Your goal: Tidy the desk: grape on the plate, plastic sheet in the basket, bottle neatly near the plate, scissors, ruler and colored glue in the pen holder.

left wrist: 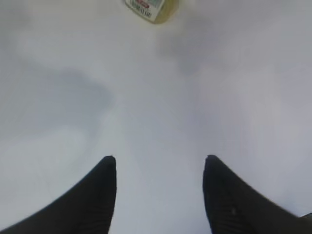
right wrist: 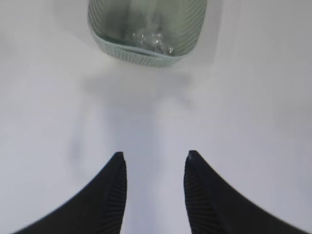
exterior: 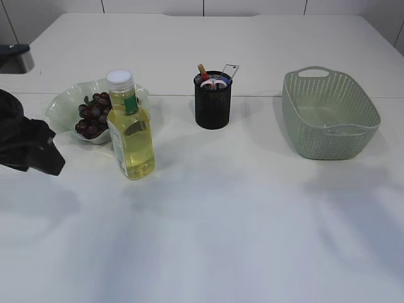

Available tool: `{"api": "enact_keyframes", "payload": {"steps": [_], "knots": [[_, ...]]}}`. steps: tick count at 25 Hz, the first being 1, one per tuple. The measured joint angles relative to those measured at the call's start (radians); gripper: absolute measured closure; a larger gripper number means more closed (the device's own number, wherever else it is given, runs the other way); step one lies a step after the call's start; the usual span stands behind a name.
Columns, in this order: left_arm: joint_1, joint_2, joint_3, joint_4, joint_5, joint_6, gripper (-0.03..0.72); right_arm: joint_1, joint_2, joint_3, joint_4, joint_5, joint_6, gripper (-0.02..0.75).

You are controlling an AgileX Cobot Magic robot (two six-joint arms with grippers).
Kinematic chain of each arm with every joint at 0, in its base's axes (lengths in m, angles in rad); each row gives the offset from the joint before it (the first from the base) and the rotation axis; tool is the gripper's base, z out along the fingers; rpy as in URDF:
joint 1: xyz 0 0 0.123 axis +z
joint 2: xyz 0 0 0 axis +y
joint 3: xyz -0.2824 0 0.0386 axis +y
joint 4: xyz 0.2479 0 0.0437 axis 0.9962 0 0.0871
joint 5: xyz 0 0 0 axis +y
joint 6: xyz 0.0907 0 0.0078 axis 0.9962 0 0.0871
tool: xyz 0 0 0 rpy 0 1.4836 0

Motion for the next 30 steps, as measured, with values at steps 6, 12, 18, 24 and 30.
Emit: {"api": "enact_keyframes", "payload": {"steps": [6, 12, 18, 24, 30], "knots": [[0.000, -0.135, 0.000, 0.000, 0.038, -0.054, 0.266, 0.000, -0.150, 0.124, -0.004, -0.004, 0.002, 0.416], [0.000, -0.253, 0.002, 0.025, 0.090, -0.061, 0.267, 0.000, -0.290, 0.226, -0.025, -0.031, 0.005, 0.416], [0.000, -0.372, 0.060, 0.047, 0.134, -0.063, 0.269, 0.000, -0.459, 0.318, -0.026, -0.037, 0.074, 0.416], [0.000, -0.541, 0.141, 0.051, 0.137, -0.063, 0.271, 0.000, -0.673, 0.381, -0.026, -0.027, 0.107, 0.416], [0.000, -0.735, 0.224, 0.067, 0.137, -0.064, 0.271, 0.000, -0.881, 0.446, -0.022, 0.051, 0.110, 0.416]]}}
